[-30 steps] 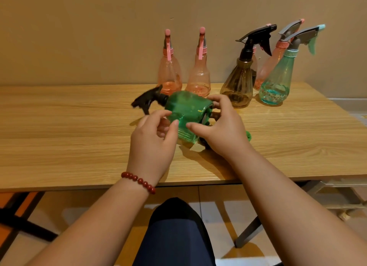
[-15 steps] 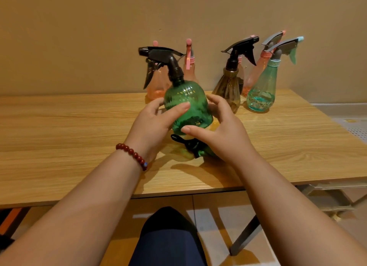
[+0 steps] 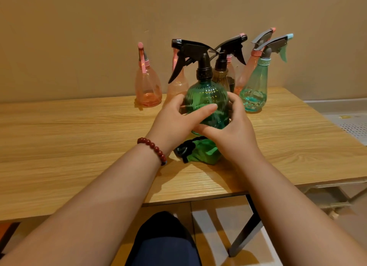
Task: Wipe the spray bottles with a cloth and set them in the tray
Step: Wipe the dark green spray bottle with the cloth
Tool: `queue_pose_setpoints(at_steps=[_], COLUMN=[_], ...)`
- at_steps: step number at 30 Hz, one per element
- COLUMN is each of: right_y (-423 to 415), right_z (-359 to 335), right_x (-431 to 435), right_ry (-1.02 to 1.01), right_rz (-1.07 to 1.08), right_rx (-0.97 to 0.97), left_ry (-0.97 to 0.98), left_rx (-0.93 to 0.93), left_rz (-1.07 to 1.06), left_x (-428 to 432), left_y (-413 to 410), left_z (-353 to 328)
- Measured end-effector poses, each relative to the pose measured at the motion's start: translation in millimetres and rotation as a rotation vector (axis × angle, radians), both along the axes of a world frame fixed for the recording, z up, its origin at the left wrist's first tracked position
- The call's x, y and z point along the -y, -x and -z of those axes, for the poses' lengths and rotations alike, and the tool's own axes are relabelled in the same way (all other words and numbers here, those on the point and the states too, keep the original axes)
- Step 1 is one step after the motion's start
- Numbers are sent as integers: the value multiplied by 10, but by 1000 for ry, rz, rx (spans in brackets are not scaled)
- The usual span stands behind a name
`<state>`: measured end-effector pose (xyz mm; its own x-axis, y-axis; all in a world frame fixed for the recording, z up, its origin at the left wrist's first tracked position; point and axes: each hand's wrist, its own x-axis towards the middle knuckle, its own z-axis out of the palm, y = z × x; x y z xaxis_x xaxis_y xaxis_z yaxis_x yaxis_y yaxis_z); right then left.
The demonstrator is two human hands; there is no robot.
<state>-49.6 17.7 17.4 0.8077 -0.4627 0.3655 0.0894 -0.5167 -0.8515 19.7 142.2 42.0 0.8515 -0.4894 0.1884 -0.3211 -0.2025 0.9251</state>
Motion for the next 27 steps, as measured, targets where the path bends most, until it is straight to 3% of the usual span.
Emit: queue_pose_setpoints(at_steps=[4,9,11,14,18,21,27], right_y=[87,102,84,66,37,26,-114], right_z=[10,27,-10,-32,62,30,59], right_x=[120,330,359,345,371,456,667], right_ry=[-136,-394,-392,-412,-374,-195,84], right_rz=[-128,-207,-330,-394,-184,59,367], right_rx=[55,102,15,-45,11,7,-13], left_ry=[158,335,353,269,73,-56,-232], left_rx=[-100,-256,-286,-285,-62,160,255], left_rz=[-16,210,305,271,89,-83,-112], left_x=[78,34,43,76,129,166,288], left_y=[2,-115,-163,-199,-186,-184,-122], left_z=[-21,27,91,147,136,206,405])
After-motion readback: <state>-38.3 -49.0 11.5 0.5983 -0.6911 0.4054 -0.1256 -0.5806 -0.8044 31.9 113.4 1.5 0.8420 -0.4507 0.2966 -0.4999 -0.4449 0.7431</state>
